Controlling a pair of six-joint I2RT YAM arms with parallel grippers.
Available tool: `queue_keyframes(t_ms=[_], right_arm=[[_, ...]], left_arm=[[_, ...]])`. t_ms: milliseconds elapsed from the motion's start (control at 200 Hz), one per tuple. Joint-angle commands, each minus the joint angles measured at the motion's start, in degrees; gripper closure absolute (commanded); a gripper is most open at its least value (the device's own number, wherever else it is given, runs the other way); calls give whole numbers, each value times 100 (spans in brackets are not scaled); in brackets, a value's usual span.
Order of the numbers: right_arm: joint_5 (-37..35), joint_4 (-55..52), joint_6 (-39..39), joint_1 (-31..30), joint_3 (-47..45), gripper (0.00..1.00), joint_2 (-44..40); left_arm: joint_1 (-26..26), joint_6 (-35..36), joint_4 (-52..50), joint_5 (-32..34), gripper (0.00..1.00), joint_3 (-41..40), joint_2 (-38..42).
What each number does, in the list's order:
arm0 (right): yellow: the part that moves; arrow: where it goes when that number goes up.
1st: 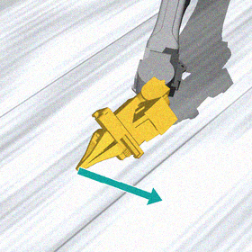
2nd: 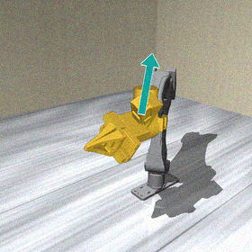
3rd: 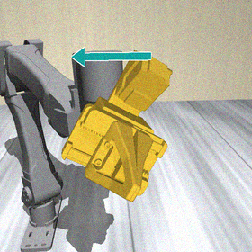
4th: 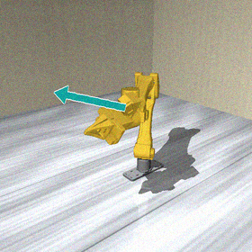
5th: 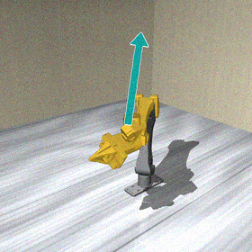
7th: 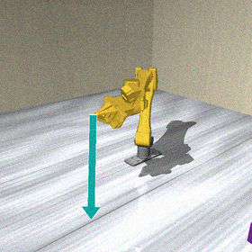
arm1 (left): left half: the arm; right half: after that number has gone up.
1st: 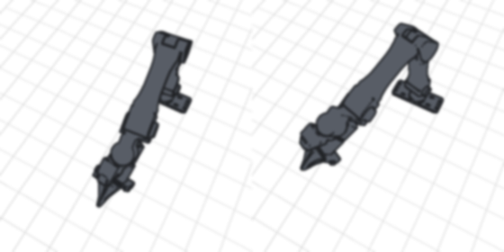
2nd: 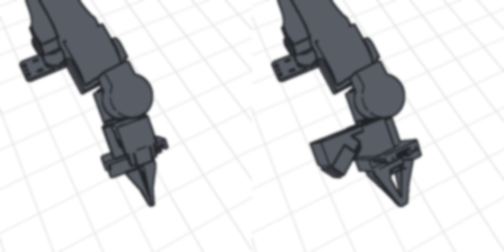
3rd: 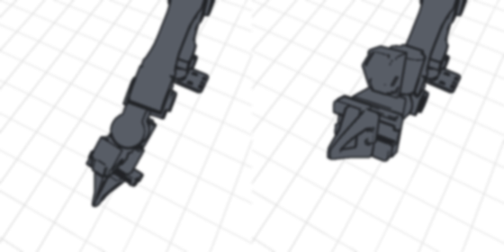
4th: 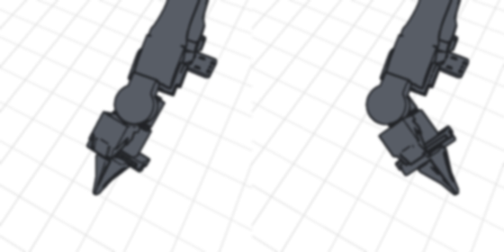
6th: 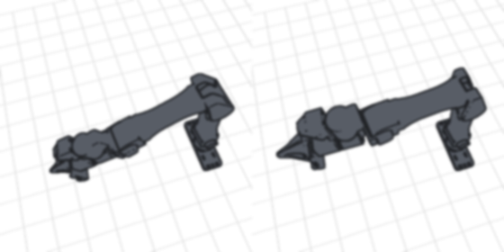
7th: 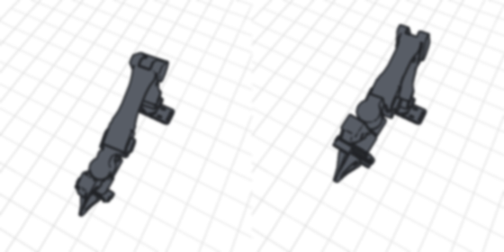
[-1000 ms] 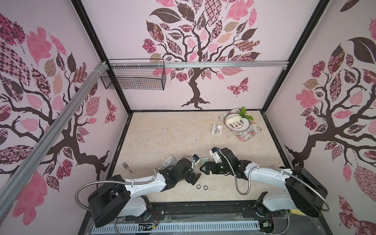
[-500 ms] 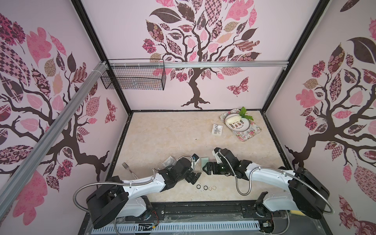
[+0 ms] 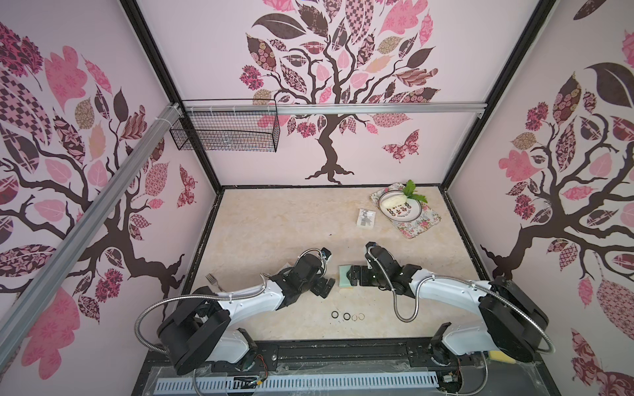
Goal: Take the rings out of the lift-off lid box
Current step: Adjust the jewelry box at the center of the board, then close the lid on the jewelry box.
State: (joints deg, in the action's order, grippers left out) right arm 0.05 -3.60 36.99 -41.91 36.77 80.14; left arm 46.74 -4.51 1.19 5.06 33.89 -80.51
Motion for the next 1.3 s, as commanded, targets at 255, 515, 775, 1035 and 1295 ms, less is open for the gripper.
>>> queue_keyframes(t_ms=[255,515,775,1035,1295], right_arm=[[-184,91,48,155,-34,0,205],[-111,166,38,183,-170,0,297],[-150,178,61,192,-317,2,312],[-99,218,63,230,-391,2,355],[91,168,-23,279,-279,0,517]], left_arm=[[-25,160,136,-23,2,610,-775],[-25,142,162,-54,2,610,-868],[-28,139,166,-75,2,610,-844],[-33,128,189,-112,2,629,-881],[-33,133,174,-126,2,628,-782]])
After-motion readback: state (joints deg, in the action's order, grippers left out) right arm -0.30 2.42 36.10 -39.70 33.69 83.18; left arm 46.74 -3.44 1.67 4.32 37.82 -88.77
